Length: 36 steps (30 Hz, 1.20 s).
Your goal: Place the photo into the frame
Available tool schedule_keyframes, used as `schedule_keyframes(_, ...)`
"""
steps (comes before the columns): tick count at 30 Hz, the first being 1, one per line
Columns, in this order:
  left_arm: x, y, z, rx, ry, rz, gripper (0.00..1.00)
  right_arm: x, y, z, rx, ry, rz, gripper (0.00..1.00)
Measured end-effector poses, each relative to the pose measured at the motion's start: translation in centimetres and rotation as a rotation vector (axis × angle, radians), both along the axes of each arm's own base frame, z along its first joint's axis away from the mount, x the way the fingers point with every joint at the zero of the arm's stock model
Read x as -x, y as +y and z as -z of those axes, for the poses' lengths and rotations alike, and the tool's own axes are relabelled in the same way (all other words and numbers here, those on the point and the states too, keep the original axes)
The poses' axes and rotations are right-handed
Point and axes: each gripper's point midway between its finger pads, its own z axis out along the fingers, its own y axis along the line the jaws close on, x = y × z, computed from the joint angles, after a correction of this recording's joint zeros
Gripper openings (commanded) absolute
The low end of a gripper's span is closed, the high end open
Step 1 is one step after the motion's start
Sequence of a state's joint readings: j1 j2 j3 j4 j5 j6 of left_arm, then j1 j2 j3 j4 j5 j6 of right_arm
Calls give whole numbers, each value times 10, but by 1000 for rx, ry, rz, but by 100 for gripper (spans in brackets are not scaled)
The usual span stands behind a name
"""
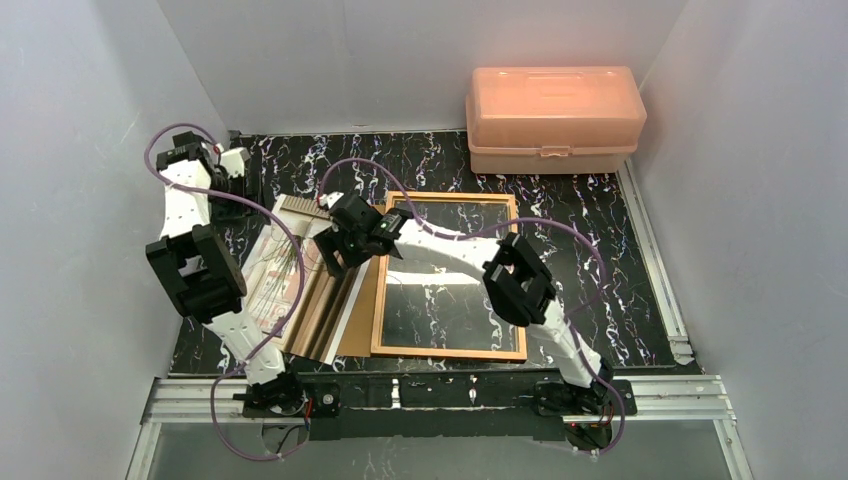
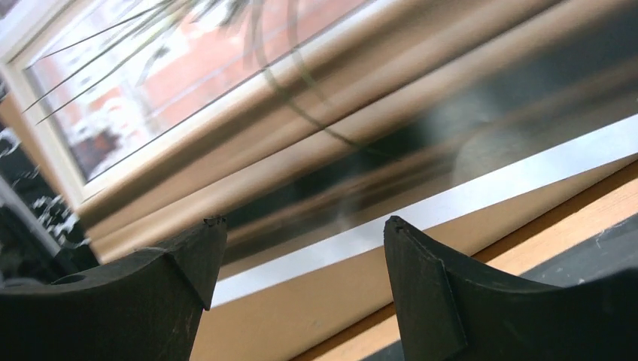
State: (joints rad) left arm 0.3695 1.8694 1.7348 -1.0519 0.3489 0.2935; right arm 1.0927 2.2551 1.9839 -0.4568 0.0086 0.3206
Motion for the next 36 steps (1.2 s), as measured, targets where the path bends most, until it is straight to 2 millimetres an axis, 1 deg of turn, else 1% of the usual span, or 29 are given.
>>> schedule_keyframes(2,7,9,15,-31,27,1,65,-16,-3,21,10,58,44,85)
schedule_keyframes(3,11,11,24,-45,46,7,63,-22,-8,31,19,89,69,85)
schedule_keyframes(5,17,16,42,-82,79,19,59,-35,-16,41,19,137,121,85)
schedule_keyframes(7,21,23,58,-127,105,25,56,-48,-22,44,6,170,172,85)
schedule_keyframes(11,16,42,76,-227,106,19,53,-71,-28,40,-41,195,248,85)
schedule_keyframes(15,6,62,81,-327,77,2,54,-84,-29,43,-54,210,289,84)
schedule_keyframes(19,-3,83,87,-427,65,-13,54,-95,-30,53,-52,225,314,83)
schedule_keyframes(24,-5,99,101,-491,89,-29,55,-104,-34,50,-43,218,335,83)
schedule_keyframes(29,-5,106,108,-509,104,-41,54,-111,-40,51,-24,190,359,83)
schedule_keyframes(34,-3,107,119,-508,128,-32,52,-112,-48,55,10,189,379,83)
schedule_keyframes(36,-4,107,120,-508,126,-32,51,-112,-51,57,18,195,384,83)
